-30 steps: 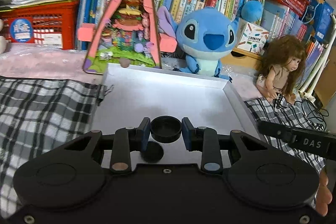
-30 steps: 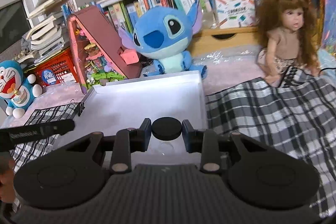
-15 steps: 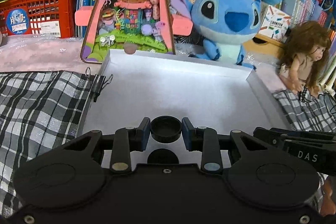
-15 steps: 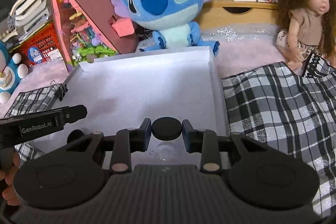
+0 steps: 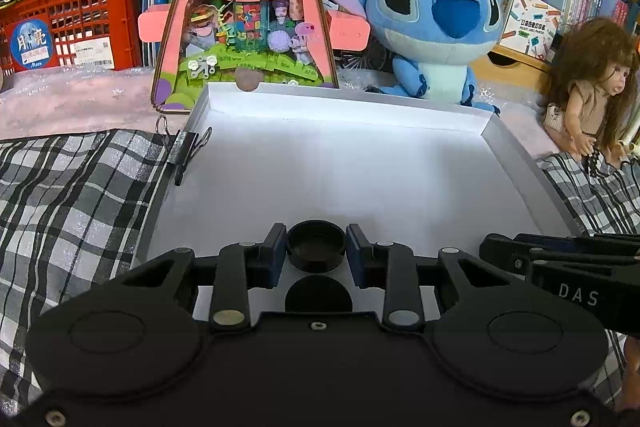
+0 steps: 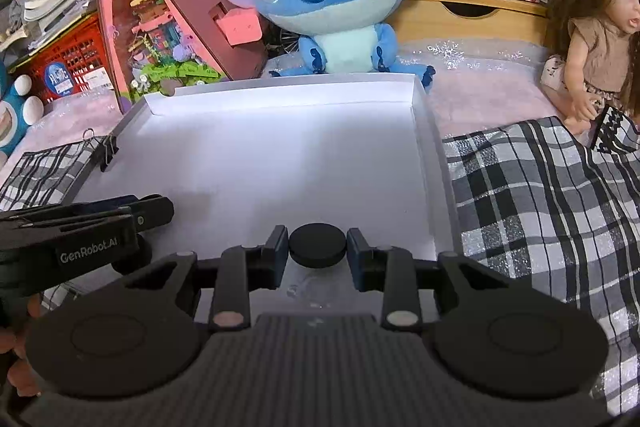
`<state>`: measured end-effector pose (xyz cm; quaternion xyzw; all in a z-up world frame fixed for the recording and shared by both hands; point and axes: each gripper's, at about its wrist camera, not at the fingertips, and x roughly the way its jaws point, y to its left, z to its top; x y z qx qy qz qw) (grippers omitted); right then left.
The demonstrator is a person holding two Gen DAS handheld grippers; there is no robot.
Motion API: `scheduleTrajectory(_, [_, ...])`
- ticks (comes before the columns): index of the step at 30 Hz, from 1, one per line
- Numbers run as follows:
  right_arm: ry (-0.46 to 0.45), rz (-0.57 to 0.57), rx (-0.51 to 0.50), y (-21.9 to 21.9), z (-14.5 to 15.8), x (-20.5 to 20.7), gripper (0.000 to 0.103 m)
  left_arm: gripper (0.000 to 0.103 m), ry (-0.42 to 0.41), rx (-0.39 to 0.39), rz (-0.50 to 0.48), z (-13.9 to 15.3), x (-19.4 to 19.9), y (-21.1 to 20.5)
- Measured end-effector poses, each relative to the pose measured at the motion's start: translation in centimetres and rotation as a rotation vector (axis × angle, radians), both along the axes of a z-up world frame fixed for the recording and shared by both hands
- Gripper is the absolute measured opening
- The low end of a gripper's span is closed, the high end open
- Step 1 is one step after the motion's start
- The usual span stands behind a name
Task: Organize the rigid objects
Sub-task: 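Lower both held black pieces into the white tray and open both tools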
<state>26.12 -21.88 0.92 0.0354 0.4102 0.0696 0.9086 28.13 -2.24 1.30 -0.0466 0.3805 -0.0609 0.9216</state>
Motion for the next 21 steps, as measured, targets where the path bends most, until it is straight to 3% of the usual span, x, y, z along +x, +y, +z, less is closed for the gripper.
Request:
scheduleTrajectory(13, [-0.003, 0.000, -0.008, 0.2, -0.3, 0.0, 0.037, 0.031, -0.012, 0.016, 0.000, -0.1, -0.1, -0.2])
scheduleTrajectory(16, [-0.016, -0.009, -0.006, 0.1, -0.2, -0.1, 0.043, 0.046, -0.011, 0.026, 0.005, 0.1, -0.2, -0.2])
scheduleTrajectory(17, [-0.022, -0.015, -0.004, 0.0, -0.2, -0.2, 0.054, 0.047, -0.013, 0.025, 0.009, 0.2, -0.4, -0.2])
scheduleTrajectory(21, [-0.060, -0.011, 0.008, -0.4, 0.6, -1.0, 0.063, 0.057, -0.046, 0.025, -0.001, 1.3, -1.4, 0.2])
